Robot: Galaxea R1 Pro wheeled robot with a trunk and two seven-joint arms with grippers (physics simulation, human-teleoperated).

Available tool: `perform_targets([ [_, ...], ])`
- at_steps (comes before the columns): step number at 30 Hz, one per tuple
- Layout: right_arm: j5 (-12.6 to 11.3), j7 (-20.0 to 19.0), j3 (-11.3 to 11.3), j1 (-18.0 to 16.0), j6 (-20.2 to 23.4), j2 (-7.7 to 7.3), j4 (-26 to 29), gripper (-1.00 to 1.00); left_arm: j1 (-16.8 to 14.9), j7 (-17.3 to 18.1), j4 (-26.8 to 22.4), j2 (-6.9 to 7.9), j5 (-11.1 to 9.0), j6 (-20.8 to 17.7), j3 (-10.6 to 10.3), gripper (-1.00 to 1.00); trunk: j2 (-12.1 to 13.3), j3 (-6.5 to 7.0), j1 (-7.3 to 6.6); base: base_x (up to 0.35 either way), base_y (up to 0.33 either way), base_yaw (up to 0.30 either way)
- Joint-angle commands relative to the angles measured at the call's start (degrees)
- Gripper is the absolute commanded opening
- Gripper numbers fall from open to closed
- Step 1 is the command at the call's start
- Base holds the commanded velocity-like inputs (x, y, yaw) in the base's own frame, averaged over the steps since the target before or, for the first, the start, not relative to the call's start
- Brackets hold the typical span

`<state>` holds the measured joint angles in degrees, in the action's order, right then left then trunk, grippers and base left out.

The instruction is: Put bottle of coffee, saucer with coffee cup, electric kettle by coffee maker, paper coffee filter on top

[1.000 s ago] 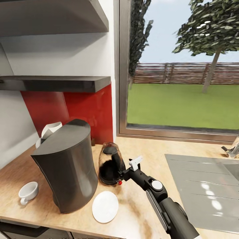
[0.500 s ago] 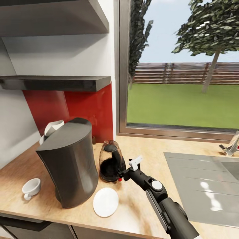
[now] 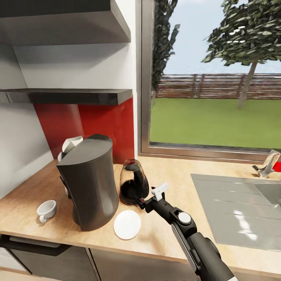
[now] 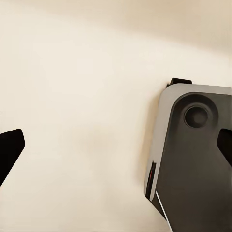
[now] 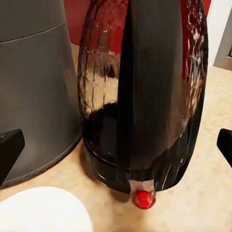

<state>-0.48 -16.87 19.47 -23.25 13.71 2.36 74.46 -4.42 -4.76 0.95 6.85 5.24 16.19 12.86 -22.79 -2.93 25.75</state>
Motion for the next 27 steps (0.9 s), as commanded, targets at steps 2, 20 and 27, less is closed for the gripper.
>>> perform_targets([
  [2, 0.0, -0.2, 0.0, 0.0, 0.3, 0.02, 0.1, 1.0, -0.1, -0.2, 0.1, 0.01, 0.6, 0.2, 0.3, 1.0, -0.1, -0.13, 0.04, -0.008, 0.0, 0.0],
  [20, -0.3, -0.3, 0.0, 0.0, 0.4, -0.25, 0.2, 1.0, -0.5, -0.1, -1.1, 0.55, 0.7, 0.6, 0.2, 1.0, -0.1, -0.13, 0.04, -0.25, 0.0, 0.0],
  [27, -0.4, -0.6, 1.6, 2.2, 0.4, -0.33, -1.5, 1.0, -0.6, 0.0, -1.2, 0.63, 0.7, 1.1, 0.2, 1.0, -0.1, -0.13, 0.04, -0.016, 0.0, 0.0],
])
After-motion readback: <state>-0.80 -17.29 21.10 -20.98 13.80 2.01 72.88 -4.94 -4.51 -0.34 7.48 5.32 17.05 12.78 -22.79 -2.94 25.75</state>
